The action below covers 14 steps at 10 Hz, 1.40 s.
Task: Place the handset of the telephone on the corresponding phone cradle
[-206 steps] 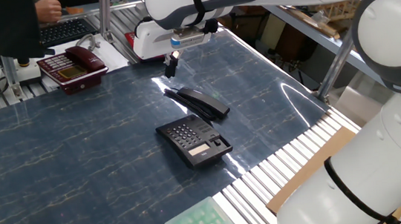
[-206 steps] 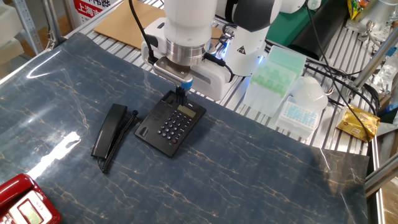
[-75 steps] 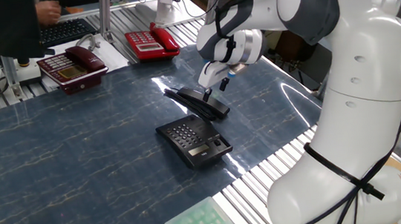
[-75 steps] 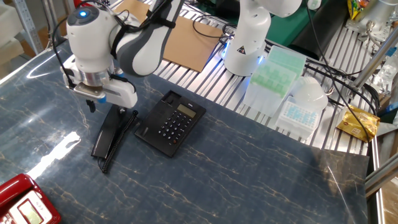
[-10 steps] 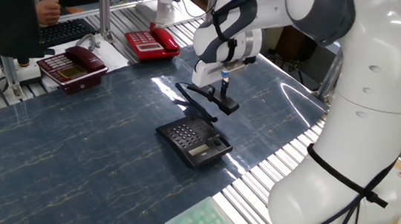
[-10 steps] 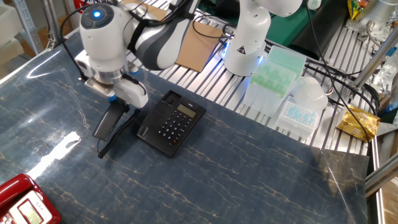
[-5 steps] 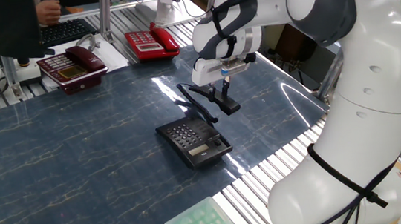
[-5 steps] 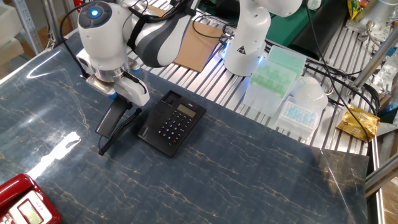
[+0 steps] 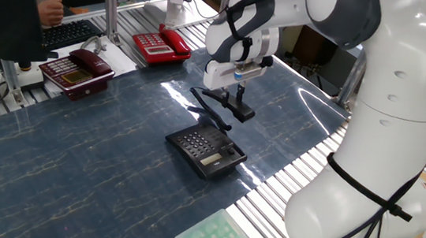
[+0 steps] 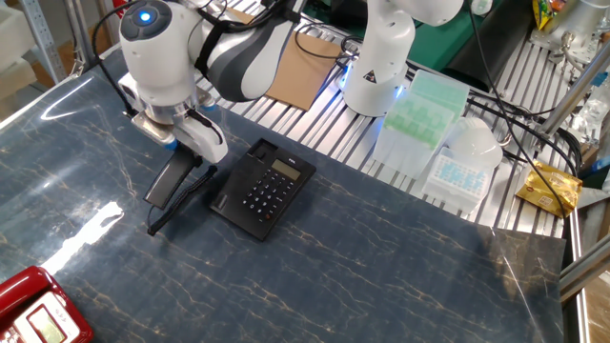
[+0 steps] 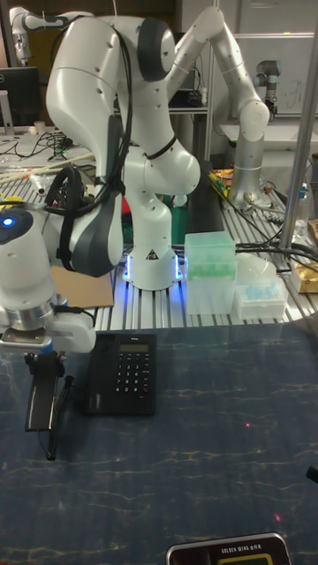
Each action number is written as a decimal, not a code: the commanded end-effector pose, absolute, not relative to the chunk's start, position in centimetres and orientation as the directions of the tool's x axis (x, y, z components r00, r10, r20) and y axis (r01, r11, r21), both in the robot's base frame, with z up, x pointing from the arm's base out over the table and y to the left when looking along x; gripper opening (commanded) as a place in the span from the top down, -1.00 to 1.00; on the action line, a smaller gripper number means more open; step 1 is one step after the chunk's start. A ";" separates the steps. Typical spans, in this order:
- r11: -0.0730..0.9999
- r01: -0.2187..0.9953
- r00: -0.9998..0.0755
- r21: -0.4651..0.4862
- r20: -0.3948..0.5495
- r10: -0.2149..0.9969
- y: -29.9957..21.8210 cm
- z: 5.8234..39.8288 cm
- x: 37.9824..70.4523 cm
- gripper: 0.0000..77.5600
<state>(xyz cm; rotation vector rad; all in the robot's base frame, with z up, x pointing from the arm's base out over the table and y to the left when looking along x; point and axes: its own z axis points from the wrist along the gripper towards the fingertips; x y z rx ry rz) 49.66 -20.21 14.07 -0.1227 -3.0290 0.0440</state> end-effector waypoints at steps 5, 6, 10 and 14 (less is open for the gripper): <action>0.994 -0.106 -0.994 -0.018 0.033 -0.105 -20.3 14.2 49.8 0.97; 0.996 -0.089 -0.995 -0.015 0.047 -0.088 -20.3 14.2 49.8 0.97; 1.000 0.005 -0.997 -0.020 0.076 0.007 -17.6 15.3 48.0 0.97; 0.998 0.064 -0.994 -0.016 0.083 0.065 -15.7 15.3 45.4 0.97</action>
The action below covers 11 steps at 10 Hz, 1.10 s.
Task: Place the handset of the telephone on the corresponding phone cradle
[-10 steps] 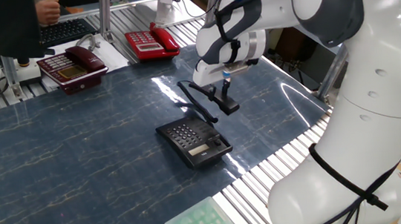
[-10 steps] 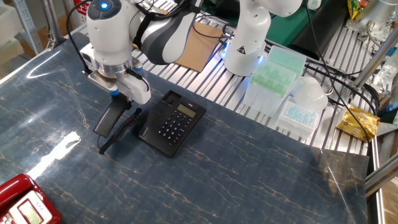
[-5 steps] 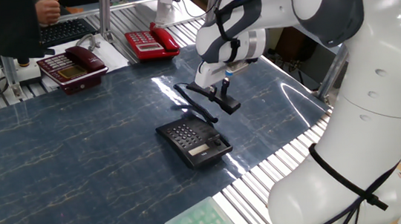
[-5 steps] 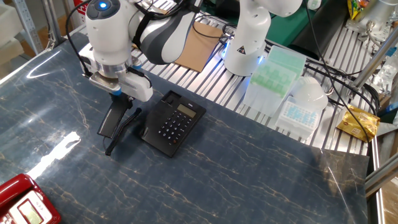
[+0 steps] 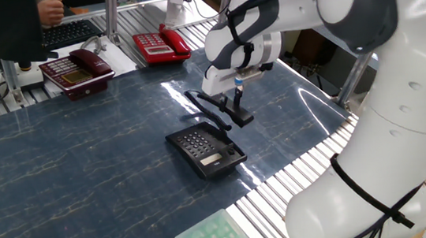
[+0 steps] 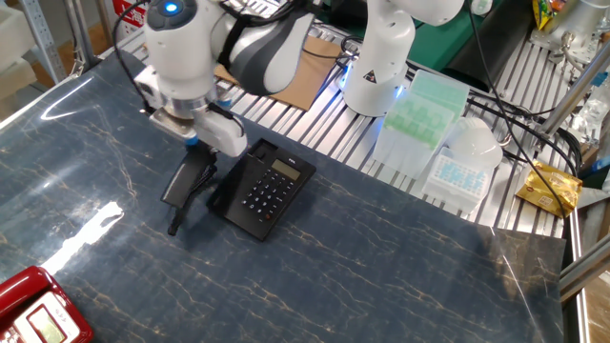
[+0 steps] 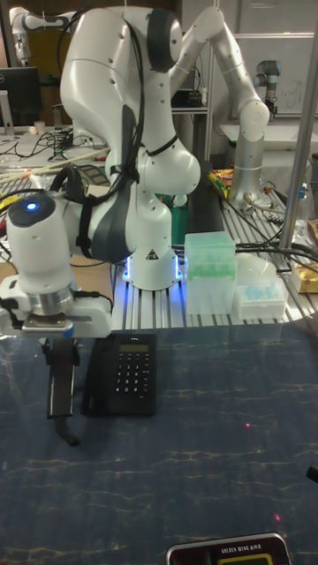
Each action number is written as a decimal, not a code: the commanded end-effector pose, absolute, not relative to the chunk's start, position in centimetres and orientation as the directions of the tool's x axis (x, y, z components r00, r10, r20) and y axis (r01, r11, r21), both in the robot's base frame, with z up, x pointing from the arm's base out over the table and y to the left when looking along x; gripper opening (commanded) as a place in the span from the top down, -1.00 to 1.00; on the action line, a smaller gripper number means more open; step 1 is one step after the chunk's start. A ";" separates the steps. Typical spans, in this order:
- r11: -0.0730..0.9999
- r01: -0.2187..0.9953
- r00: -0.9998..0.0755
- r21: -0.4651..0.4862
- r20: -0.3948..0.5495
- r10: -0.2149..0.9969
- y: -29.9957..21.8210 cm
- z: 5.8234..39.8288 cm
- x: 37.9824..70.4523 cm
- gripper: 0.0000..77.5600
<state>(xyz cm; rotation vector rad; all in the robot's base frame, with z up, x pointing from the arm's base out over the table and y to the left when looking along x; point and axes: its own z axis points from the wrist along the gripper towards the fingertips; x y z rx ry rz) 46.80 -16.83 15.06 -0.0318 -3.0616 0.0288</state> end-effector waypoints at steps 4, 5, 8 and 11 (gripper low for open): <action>0.994 0.108 -0.991 -0.013 0.079 0.108 -14.8 14.7 43.7 0.97; 0.993 0.115 -0.990 -0.006 0.076 0.116 -14.7 14.3 43.3 0.97; 0.990 0.144 -0.987 0.003 0.070 0.143 -13.7 13.5 42.5 0.97; 0.985 0.173 -0.983 0.009 0.069 0.172 -12.1 13.0 41.9 0.97</action>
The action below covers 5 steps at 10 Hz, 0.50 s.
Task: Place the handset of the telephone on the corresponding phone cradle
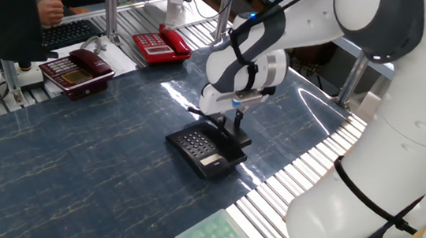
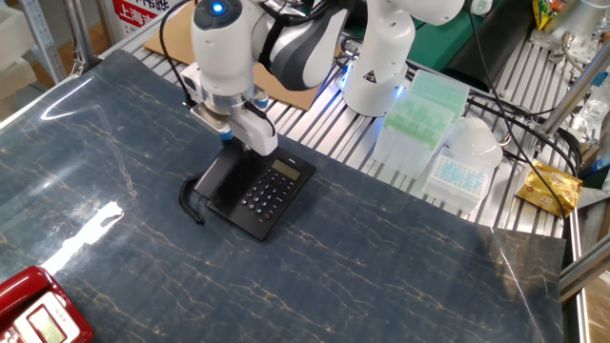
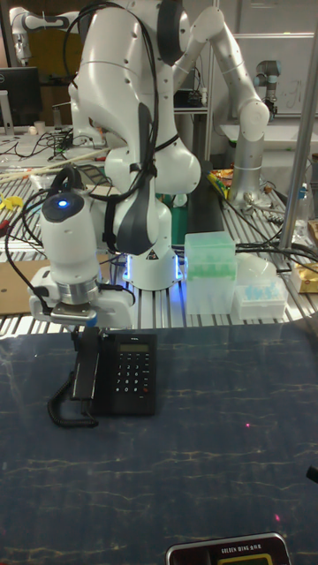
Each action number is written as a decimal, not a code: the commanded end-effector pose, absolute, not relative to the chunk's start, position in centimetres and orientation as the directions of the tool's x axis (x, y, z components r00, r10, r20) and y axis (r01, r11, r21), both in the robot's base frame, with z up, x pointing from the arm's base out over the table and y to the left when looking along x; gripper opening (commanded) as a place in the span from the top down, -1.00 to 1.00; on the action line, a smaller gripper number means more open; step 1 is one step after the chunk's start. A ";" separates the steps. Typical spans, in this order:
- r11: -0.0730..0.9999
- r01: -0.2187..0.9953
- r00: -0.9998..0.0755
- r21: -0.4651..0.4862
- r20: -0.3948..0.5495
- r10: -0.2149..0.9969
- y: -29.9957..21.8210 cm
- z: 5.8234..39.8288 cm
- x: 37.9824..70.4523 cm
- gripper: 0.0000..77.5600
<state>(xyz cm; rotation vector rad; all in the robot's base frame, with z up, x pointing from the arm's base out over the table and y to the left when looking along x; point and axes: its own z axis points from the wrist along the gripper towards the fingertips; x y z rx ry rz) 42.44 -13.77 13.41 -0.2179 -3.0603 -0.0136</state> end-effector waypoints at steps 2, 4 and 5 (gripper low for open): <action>0.986 0.164 -0.985 0.010 0.062 0.163 -11.6 12.0 41.8 0.97; 0.987 0.160 -0.985 0.017 0.066 0.159 -11.6 11.9 41.8 0.97; 0.987 0.160 -0.985 0.017 0.066 0.158 -11.6 11.9 41.8 0.97</action>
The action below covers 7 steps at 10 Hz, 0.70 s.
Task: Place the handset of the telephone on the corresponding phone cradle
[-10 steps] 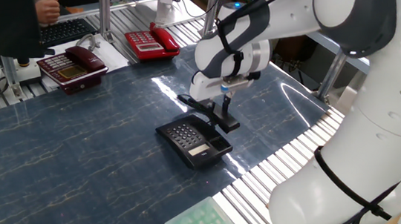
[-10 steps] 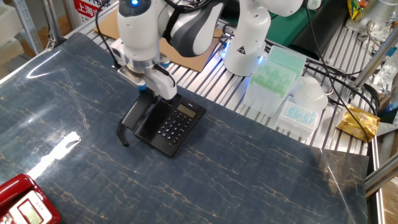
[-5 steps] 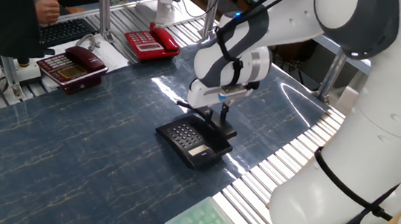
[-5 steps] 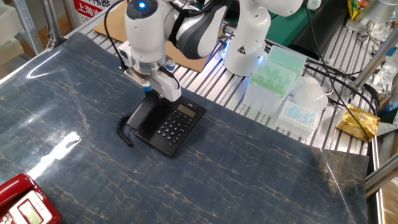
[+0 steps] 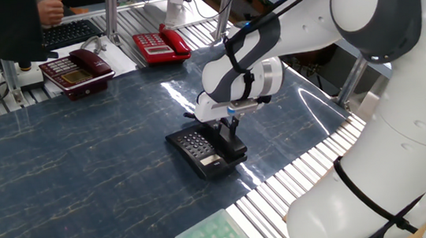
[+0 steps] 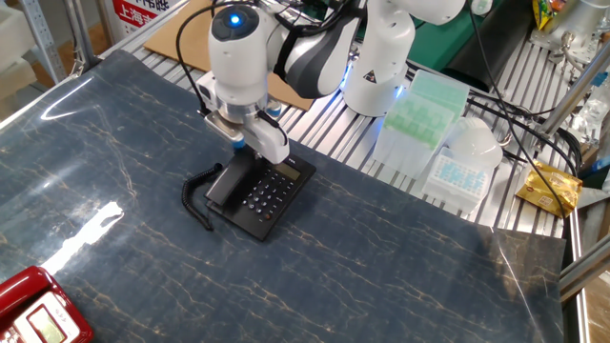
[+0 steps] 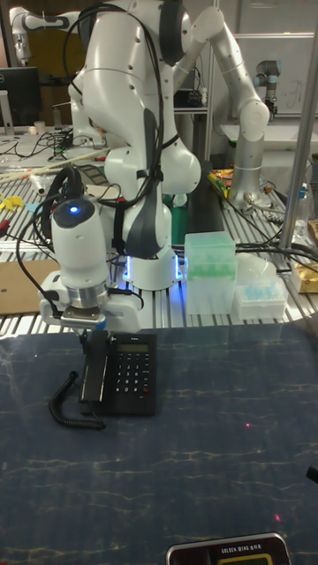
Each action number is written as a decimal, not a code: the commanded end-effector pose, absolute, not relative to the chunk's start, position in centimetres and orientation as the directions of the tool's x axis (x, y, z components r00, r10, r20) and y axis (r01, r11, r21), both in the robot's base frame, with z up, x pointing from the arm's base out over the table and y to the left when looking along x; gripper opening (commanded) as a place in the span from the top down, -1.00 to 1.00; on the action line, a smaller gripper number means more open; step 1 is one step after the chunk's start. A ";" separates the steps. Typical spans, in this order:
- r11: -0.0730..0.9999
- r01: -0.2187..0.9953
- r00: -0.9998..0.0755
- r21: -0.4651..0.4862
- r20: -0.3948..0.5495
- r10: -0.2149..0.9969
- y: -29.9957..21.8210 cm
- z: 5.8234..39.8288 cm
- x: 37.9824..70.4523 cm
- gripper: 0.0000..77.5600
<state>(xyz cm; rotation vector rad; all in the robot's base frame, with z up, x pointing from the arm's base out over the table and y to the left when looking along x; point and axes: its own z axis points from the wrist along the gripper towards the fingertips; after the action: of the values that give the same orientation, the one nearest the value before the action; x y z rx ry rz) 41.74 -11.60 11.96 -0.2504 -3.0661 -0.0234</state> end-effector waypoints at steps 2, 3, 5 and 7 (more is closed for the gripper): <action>0.988 0.152 -0.987 0.019 0.065 0.150 -11.6 11.5 41.9 0.97; 0.989 0.146 -0.987 0.018 0.065 0.144 -11.6 11.4 41.9 0.97; 0.991 0.133 -0.989 0.015 0.065 0.131 -11.6 11.4 41.9 0.97; 0.992 0.127 -0.990 0.011 0.064 0.126 -11.6 11.4 41.9 0.97</action>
<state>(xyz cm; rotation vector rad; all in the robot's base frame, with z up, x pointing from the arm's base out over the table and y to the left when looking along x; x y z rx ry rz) 41.80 -11.51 11.28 -0.1940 -3.0689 -0.0236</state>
